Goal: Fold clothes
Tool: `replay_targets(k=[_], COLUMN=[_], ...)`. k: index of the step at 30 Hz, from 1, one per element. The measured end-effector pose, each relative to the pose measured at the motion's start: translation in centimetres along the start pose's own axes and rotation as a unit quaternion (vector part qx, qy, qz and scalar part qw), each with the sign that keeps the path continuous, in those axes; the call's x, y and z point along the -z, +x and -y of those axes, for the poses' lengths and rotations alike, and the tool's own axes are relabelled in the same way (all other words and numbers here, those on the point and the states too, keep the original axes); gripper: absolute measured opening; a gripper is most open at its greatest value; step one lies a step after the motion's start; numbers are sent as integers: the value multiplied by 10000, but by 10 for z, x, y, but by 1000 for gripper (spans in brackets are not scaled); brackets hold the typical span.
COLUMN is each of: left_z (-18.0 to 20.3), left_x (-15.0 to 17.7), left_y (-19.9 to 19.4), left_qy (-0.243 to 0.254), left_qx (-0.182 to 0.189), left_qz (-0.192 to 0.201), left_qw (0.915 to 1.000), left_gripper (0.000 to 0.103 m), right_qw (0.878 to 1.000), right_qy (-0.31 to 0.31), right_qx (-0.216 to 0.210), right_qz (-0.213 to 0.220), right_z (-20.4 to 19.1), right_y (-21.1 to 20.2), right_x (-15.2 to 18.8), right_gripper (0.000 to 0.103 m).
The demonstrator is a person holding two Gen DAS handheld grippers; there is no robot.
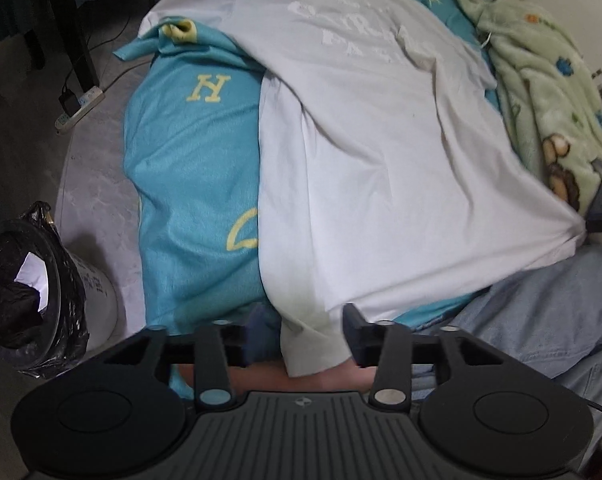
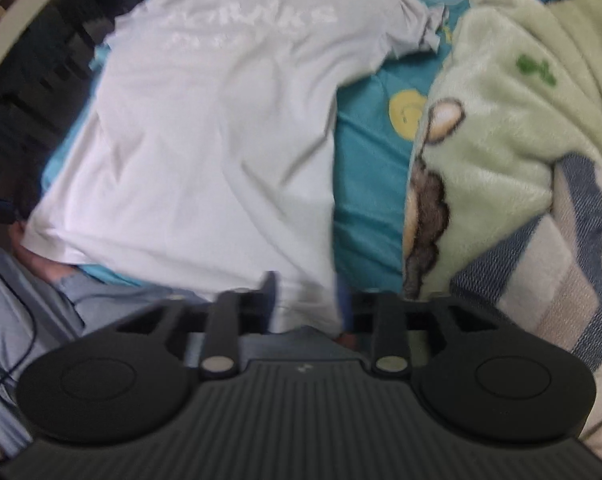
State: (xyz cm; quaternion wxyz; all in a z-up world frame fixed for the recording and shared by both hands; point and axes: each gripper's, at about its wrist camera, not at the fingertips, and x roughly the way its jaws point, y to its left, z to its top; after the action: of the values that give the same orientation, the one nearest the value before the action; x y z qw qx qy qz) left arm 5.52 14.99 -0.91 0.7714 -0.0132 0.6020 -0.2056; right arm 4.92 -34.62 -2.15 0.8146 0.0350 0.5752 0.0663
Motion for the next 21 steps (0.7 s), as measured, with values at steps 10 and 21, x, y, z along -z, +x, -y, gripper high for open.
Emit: replay_targets(k=[10,21], left_z=[-66,-157], left_x=[-93,-229], left_y=[-3,97], left_qy=[-1739,-3142], left_qx=[508,421], left_qz=[1811,2533], left_qw=[9666,9140], left_gripper=[71,77], right_qw=[9884,9718], right_qy=[561,1177], right_qx=[-580,-679], right_qz=[1289,1926], right_z=[-57,-73], right_y=[29,156], right_x=[-59,-91], right_gripper=[64,64])
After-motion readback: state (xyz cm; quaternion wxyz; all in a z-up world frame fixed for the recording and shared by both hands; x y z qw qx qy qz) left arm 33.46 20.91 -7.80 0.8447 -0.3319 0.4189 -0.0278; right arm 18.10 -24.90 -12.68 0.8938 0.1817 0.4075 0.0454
